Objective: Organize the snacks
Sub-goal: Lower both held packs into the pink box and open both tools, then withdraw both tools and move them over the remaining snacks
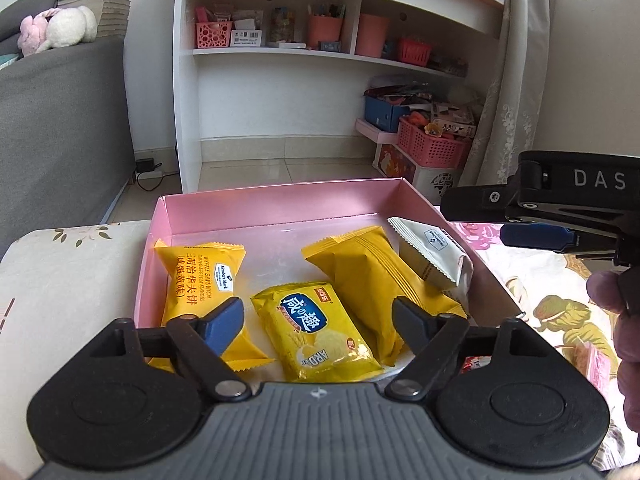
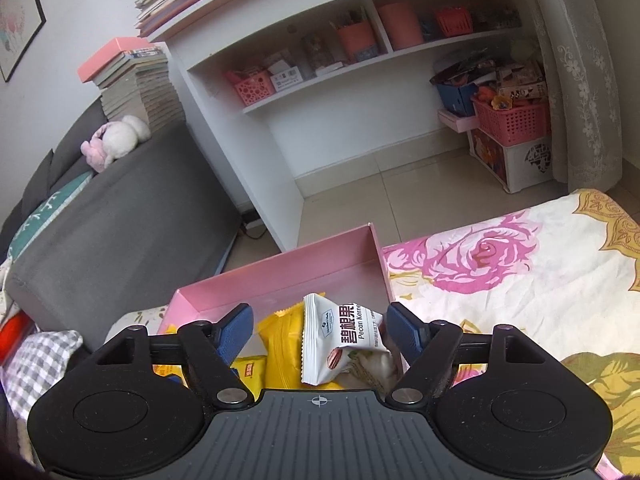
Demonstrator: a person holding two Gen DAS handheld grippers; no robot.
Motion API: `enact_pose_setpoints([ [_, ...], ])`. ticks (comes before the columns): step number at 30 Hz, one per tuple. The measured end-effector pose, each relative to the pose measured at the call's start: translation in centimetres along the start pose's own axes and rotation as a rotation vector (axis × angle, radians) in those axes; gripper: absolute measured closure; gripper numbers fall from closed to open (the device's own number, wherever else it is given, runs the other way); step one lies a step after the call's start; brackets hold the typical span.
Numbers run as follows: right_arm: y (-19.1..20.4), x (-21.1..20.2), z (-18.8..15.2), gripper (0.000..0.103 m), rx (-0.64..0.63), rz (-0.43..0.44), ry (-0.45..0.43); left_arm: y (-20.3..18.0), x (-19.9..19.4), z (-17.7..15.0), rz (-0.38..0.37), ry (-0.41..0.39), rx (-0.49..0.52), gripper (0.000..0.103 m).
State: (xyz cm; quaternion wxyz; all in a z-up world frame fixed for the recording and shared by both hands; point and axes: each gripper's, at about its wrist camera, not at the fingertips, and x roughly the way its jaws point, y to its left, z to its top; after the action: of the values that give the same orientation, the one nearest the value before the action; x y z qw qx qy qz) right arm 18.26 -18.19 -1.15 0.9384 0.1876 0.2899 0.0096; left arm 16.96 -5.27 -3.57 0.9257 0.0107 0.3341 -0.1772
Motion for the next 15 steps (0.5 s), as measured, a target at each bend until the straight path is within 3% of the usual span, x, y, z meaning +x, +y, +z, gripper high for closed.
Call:
enact_pose_setpoints([
  [10,2.1,-3.8,-0.4,0.009,-0.086,-0.040,0.004,0.1,-3.1,0.0,0.010,0.019,0.023,0.005],
  [15,2.9,-5.4,-0.7,0.008,-0.118,-0.047,0.014,0.3,-4.6,-0.1,0.027,0.027,0.035,0.001],
])
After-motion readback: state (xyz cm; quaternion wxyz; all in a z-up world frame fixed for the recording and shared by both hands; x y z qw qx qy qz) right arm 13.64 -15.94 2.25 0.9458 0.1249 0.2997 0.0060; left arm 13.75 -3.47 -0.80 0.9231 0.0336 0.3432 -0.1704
